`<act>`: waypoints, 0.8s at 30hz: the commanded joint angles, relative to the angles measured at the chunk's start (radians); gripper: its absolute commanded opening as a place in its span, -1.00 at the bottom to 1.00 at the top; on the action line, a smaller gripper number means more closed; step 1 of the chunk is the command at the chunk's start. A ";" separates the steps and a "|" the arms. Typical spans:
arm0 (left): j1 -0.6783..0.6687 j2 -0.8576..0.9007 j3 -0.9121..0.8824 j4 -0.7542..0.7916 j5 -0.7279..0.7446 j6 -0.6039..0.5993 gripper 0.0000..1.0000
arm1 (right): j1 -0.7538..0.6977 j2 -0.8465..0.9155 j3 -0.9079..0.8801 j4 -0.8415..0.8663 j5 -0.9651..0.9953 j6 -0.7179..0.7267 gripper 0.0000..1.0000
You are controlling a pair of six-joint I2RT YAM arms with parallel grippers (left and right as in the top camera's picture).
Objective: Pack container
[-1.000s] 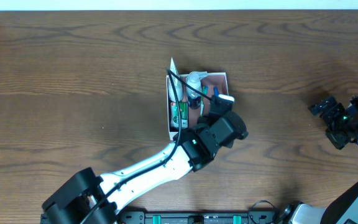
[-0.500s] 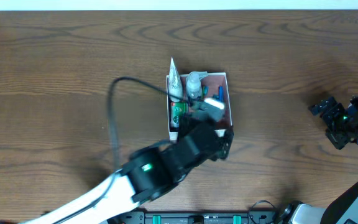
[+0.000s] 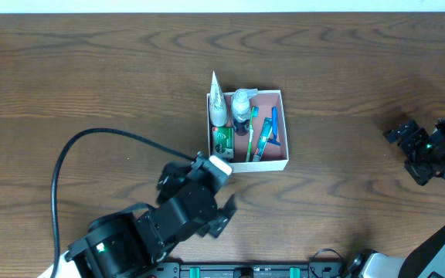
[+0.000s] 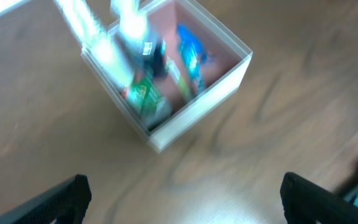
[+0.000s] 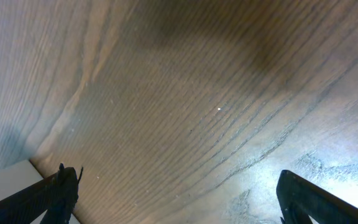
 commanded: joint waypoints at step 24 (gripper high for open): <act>0.447 -0.296 -0.672 0.686 0.080 -0.216 0.96 | -0.010 0.003 0.010 0.000 -0.005 -0.013 0.98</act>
